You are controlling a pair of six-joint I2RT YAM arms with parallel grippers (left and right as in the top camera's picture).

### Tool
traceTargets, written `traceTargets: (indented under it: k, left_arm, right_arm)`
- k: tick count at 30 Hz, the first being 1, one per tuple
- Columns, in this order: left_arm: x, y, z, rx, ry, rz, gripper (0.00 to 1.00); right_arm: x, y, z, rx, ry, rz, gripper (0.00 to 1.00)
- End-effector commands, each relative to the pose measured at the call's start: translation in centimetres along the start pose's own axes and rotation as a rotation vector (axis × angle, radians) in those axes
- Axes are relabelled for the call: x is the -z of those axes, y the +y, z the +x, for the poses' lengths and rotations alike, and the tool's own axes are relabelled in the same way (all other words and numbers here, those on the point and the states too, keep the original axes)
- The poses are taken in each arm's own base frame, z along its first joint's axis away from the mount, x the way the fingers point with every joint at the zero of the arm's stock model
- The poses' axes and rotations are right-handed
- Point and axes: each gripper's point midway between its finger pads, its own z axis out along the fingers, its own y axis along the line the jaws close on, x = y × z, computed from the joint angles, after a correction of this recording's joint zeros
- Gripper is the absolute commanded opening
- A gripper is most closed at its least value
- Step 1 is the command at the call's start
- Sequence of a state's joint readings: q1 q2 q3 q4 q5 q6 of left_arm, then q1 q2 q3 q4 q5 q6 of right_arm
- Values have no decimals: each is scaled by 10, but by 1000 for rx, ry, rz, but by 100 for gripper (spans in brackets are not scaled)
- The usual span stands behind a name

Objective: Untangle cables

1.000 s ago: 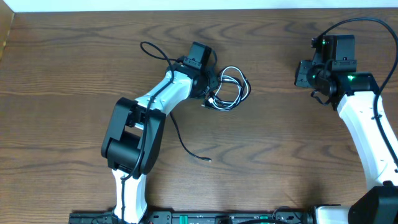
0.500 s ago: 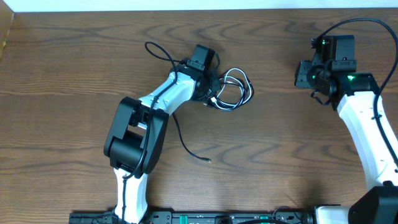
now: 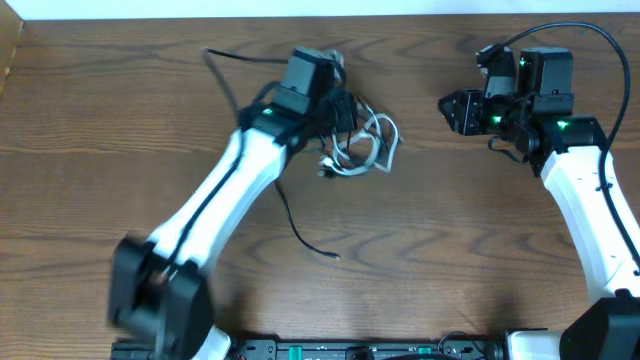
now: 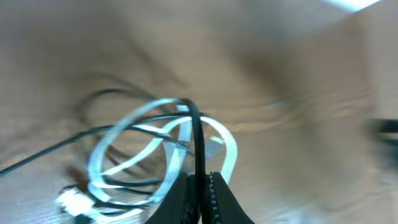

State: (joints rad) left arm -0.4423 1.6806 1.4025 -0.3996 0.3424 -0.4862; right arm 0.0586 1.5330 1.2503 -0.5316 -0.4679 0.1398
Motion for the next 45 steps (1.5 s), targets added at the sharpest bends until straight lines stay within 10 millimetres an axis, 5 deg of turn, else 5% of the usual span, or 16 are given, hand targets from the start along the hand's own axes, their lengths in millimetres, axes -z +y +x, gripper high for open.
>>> traceTargets:
  k: [1,5,9,15,19,23,27,32,35,45]
  left_arm:
    - [34,-31,-10,-47,-46,96,8]
    - [48,-55,-12,-31,-47,207,8]
    - [68,-99,-17,-108,-52,431,7]
    - [83,-107,-20,-111,-73,463,7]
    - [87,-109,-21,-115,-81,465,7]
    - [86,-107,-22,-112,-85,455,7]
    - [76,-71,-28,-44,-114,282,8]
    - [73,-28,-31,29,-123,118,7]
    - [83,-29,-40,33,-144,156,7]
    - [180,-61,-80,-47,-460,201,8]
  right_arm:
    - [-1,30,0,41,14,-171,47]
    - [-5,48,5,98,27,-212,50]
    - [-12,70,14,162,48,-251,51]
    - [-38,68,32,156,119,-227,52]
    - [-64,44,46,45,180,-143,43]
    - [-77,31,53,-3,206,-100,1]
    - [-73,23,46,-15,182,-77,1]
    - [-58,-40,48,-198,167,226,1]
    - [-51,-75,60,-233,194,391,1]
    - [-87,-104,108,-295,345,446,1]
